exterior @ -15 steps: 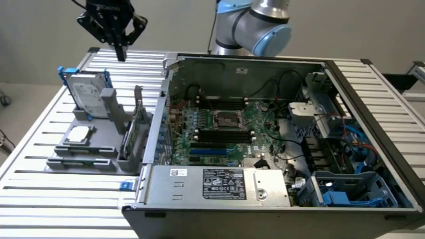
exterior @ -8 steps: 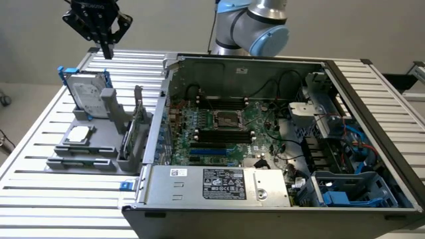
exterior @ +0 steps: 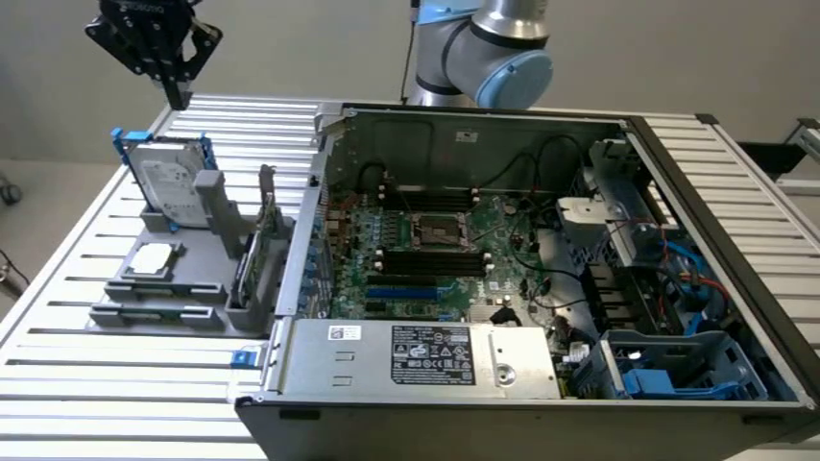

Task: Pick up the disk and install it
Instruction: 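Reach for the disk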

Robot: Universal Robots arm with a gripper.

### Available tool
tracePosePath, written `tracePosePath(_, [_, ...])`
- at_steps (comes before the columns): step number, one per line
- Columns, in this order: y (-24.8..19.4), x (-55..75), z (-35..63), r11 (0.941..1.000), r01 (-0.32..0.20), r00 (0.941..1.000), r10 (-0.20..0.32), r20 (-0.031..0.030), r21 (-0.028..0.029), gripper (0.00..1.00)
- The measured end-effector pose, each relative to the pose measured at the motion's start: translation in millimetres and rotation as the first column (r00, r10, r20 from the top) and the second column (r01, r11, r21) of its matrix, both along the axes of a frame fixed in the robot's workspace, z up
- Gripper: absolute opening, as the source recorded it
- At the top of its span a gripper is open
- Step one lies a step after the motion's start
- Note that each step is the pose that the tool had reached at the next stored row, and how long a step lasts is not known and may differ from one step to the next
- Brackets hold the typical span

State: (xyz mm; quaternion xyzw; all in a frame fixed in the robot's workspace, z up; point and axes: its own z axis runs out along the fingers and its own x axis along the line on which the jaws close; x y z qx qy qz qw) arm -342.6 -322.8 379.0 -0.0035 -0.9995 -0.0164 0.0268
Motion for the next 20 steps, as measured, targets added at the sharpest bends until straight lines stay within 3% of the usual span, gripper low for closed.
tracePosePath(7, [6.1, -29.8, 0.0, 0.9998, 0.0, 1.0, 0.0, 0.0001, -0.0214, 0.11])
tracePosePath(11, [12.8, -37.7, -0.1, 0.9992, 0.0, 1.0, 0.0, 0.0008, -0.0394, 0.11])
tracePosePath(20, [12.8, -37.7, 0.0, 0.9992, 0.0, 1.0, 0.0, 0.0008, -0.0396, 0.11])
